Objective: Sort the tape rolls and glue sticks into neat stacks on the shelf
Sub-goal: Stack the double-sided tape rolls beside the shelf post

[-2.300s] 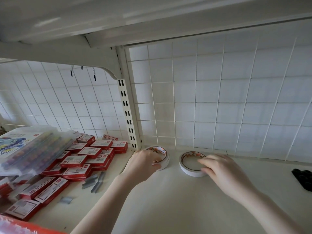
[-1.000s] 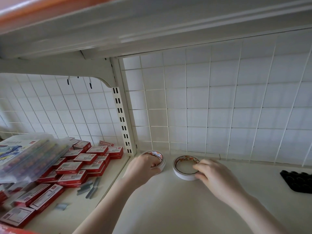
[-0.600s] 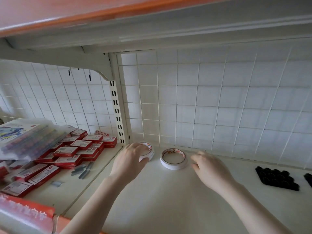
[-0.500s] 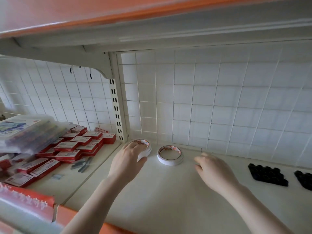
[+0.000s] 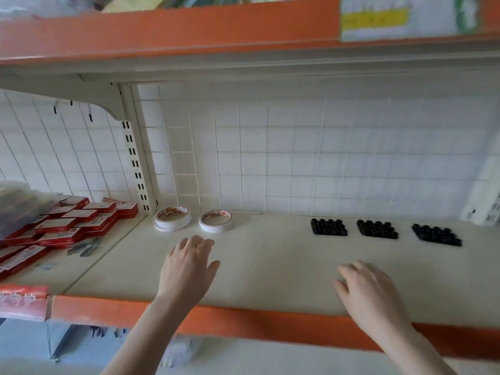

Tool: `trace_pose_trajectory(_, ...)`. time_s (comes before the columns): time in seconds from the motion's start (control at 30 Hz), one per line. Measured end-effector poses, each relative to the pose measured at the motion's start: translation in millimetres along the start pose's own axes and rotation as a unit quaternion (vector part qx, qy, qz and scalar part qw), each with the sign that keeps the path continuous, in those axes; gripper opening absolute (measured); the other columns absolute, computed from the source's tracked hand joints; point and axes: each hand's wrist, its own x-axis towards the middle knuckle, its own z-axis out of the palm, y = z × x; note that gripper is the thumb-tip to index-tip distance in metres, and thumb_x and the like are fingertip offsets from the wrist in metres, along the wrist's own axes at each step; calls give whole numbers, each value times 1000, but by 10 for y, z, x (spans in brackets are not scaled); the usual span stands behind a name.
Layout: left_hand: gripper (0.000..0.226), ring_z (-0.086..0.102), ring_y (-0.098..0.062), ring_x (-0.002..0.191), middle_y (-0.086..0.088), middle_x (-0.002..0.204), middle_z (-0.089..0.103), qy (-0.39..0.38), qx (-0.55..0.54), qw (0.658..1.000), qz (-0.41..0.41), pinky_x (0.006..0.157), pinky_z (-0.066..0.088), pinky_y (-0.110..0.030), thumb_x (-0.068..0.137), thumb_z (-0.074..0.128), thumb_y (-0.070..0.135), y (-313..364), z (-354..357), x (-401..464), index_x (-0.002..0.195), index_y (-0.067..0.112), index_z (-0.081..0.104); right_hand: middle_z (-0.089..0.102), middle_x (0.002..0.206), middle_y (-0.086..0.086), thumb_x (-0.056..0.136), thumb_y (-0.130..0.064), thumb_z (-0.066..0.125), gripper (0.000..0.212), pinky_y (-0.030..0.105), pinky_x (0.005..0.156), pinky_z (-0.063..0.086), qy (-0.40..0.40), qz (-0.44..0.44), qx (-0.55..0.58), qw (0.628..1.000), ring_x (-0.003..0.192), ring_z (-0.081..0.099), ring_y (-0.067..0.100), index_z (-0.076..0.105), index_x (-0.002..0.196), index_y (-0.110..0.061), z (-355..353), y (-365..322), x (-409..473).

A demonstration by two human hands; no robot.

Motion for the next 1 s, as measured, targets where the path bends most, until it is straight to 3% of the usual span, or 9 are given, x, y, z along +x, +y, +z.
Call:
trace_pose_trajectory(0.07, 36, 61, -33, 88, -7, 92, 65, -14, 5, 1000, -1, 68, 49, -39, 69, 78, 23, 180, 0, -93, 101, 11, 68, 59, 73, 0, 84, -27, 61, 17, 33, 64, 44, -1, 18, -18, 1000, 71, 57, 21, 55, 70, -19, -86, 186, -168)
trace_pose_trajectory(0.13, 35, 62, -34, 86, -7, 91, 66, -18, 5, 1000, 8, 67, 50, -39, 67, 80, 23, 392, -37, -168, 99, 11, 69, 61, 85, -1, 92, -30, 49, 17, 31, 73, 43, -6, 31, -37, 999, 83, 58, 19, 55, 80, -20, -194, 404, -298)
trace_pose_trajectory(0.3, 38, 63, -33, 82, -7, 90, 67, -28, 0, 999, 40, 66, 51, -40, 64, 83, 22, 1021, -74, -230, 98, 11, 70, 64, 100, -2, 94, -35, 45, 26, 29, 81, 44, 15, 68, -59, 996, 93, 59, 17, 63, 105, -20, -397, 1063, -521)
trace_pose_trajectory(0.4, 38, 63, -33, 86, -7, 93, 67, -32, -8, 998, 52, 68, 51, -41, 67, 81, 23, 1489, -51, -230, 101, 11, 69, 65, 89, 2, 90, -32, 55, 20, 32, 74, 45, 14, 91, -66, 994, 84, 61, 21, 66, 95, -16, -483, 1510, -612)
trace_pose_trajectory(0.53, 40, 64, -33, 73, -7, 83, 67, -31, 3, 997, 76, 59, 52, -38, 56, 88, 20, 2261, 100, -142, 91, 10, 70, 64, 73, 7, 76, -23, 72, 11, 36, 64, 48, 46, 116, -72, 990, 69, 62, 29, 69, 77, -12, -504, 2315, -676)
trace_pose_trajectory(0.67, 37, 61, -34, 93, -8, 100, 66, -9, -21, 998, 55, 74, 49, -41, 72, 78, 24, 3279, 357, -36, 104, 9, 68, 64, 73, 3, 80, -24, 68, 10, 32, 59, 48, 89, 84, -83, 989, 67, 61, 23, 67, 77, -15, -580, 3355, -675)
trace_pose_trajectory(0.8, 42, 50, -23, 114, 1, 123, 56, -15, -43, 998, 42, 90, 40, -35, 87, 59, 37, 4346, 616, 15, 125, 18, 56, 63, 72, 4, 75, -20, 71, 8, 33, 55, 49, 127, 61, -66, 988, 64, 61, 25, 69, 77, -13, -629, 4358, -711)
trace_pose_trajectory(1.0, 45, 43, -14, 122, 8, 131, 49, -45, -75, 993, 77, 97, 34, -28, 92, 48, 46, 5409, 795, 46, 131, 25, 49, 64, 69, 7, 65, -14, 81, 17, 35, 51, 50, 134, 56, -57, 988, 60, 62, 29, 71, 77, -10, -673, 5269, -818)
